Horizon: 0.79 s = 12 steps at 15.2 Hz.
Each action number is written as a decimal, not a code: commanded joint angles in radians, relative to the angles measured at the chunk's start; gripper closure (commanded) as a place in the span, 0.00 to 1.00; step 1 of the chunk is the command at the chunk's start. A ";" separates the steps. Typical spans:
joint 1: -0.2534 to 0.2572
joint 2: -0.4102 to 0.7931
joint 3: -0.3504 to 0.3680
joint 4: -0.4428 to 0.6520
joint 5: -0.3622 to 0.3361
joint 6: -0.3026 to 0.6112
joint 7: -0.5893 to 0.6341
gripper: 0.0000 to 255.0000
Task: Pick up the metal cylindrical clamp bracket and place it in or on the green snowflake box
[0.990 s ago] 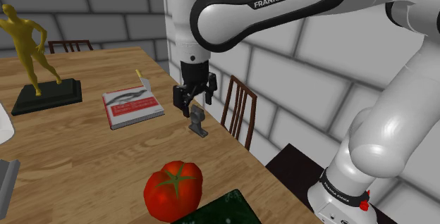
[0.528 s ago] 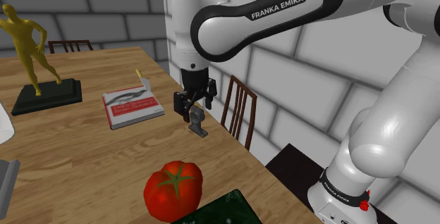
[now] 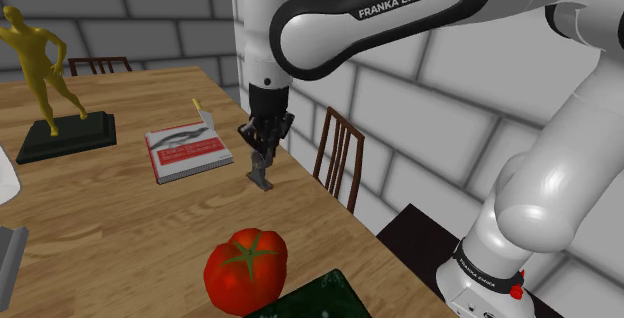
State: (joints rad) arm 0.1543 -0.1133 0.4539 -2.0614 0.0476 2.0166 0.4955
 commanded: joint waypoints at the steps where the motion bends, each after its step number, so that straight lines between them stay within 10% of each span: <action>1: 0.000 0.007 0.000 -0.022 -0.006 -0.095 -0.001 1.00; 6: -0.005 0.033 0.001 0.033 -0.017 -0.034 0.003 1.00; 7: -0.005 0.033 0.001 0.033 -0.017 -0.034 0.003 0.00; 12: 0.037 0.212 0.047 0.194 -0.044 -0.050 0.151 0.00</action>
State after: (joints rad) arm 0.1810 0.0510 0.4921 -1.9090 0.0157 1.9684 0.6119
